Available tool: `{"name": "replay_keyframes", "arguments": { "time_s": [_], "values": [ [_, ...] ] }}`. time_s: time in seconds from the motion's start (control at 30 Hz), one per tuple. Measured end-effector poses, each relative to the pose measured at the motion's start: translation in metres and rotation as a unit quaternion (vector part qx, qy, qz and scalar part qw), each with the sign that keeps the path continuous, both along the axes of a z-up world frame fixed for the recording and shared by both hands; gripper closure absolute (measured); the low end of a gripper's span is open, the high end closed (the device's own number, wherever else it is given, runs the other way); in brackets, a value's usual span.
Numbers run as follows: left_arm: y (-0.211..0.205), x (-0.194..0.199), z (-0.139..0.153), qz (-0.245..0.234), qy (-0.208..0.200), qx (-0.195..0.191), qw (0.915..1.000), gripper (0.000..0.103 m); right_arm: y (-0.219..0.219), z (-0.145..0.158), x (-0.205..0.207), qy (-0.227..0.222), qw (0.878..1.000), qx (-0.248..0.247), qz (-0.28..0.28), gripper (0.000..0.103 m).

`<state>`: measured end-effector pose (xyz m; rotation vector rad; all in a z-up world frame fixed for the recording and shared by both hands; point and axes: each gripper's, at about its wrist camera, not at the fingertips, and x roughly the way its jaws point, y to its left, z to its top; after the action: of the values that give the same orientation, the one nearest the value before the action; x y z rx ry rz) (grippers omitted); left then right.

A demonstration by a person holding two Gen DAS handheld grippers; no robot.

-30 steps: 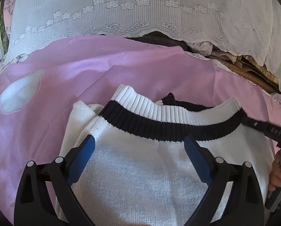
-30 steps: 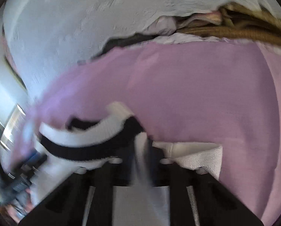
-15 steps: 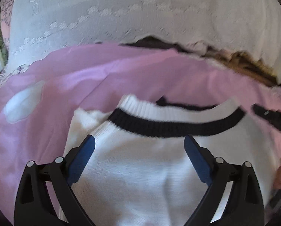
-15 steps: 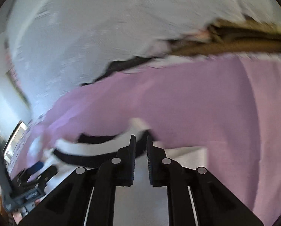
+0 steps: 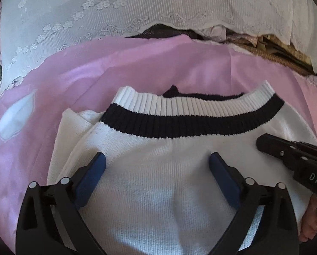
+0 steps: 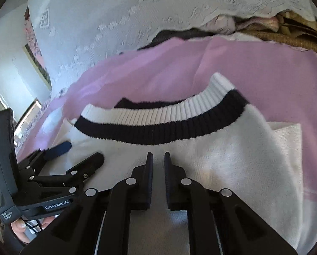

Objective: Fold small clothes

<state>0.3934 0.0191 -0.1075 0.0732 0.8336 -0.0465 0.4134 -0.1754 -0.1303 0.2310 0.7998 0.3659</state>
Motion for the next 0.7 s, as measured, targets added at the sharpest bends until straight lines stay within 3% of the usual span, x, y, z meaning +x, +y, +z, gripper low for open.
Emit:
{"name": "replay_keyframes", "arguments": {
  "time_s": [0.13,0.23,0.43,0.63,0.7],
  "values": [
    [0.003,-0.022,0.02,-0.01,-0.043,-0.038,0.9983,0.008,-0.008,0.013,-0.029,-0.033,0.999,0.002,-0.016,0.089],
    [-0.008,-0.037,0.029,-0.029,-0.056,-0.04,0.9972,0.008,-0.008,0.016,-0.047,-0.04,0.999,-0.013,-0.012,0.089],
    [-0.032,-0.043,-0.001,-0.036,-0.006,0.013,0.9992,0.006,0.001,0.004,-0.066,-0.021,0.997,-0.069,0.0,0.087],
    [-0.022,-0.062,0.01,-0.02,-0.026,-0.023,0.9992,0.008,-0.012,0.007,-0.083,-0.027,0.999,-0.041,-0.014,0.086],
    [-0.022,-0.077,0.016,-0.028,-0.037,-0.039,0.9981,0.008,-0.017,0.011,-0.097,-0.035,0.999,-0.033,-0.022,0.081]
  ]
}}
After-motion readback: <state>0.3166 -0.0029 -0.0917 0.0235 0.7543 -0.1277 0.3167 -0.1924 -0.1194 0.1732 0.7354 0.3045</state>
